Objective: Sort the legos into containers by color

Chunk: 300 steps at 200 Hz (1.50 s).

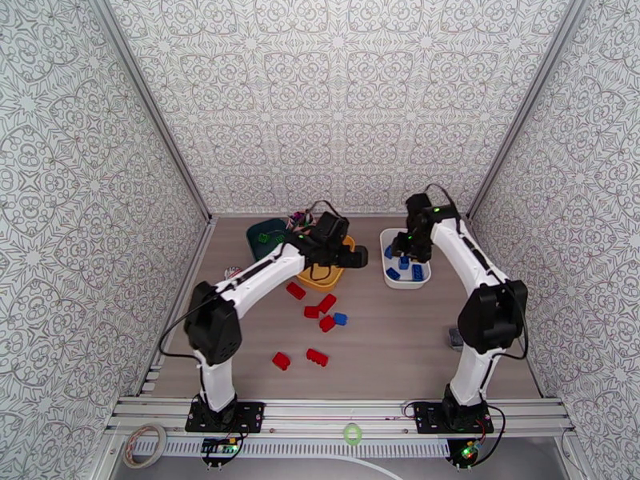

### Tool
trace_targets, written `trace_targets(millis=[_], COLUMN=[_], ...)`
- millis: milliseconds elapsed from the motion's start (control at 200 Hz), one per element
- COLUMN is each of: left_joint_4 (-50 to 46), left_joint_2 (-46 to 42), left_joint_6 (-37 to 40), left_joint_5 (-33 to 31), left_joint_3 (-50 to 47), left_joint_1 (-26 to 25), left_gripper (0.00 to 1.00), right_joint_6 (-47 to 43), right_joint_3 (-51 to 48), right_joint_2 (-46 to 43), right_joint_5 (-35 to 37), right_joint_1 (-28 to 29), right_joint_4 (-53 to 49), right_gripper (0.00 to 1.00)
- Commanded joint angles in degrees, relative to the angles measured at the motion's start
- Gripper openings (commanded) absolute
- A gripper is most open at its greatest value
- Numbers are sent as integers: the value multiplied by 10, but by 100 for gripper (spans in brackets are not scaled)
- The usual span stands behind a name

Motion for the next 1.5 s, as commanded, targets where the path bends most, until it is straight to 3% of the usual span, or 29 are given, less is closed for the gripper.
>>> trace_targets(millis=[0, 385, 765, 1105, 1496], left_joint_4=[32, 86, 93, 65, 56], left_joint_2=[-53, -215, -348, -400, -382], left_joint_6=[-41, -124, -190, -203, -188], left_joint_5=[-25, -27, -36, -44, -31], left_joint_3=[-54, -285, -440, -474, -448], left_joint_1=[23, 95, 120, 126, 131], left_gripper=[99, 99, 99, 99, 99], right_joint_6=[-17, -30, -43, -51, -46], right_joint_3=[-48, -207, -249, -247, -174], right_joint_2=[-29, -54, 6, 66, 136], right_joint_5=[6, -1, 25, 46, 102], right_joint_1=[48, 204, 303, 322, 319], right_joint_4=[31, 119, 173, 203, 172], right_gripper=[59, 61, 65, 65, 62])
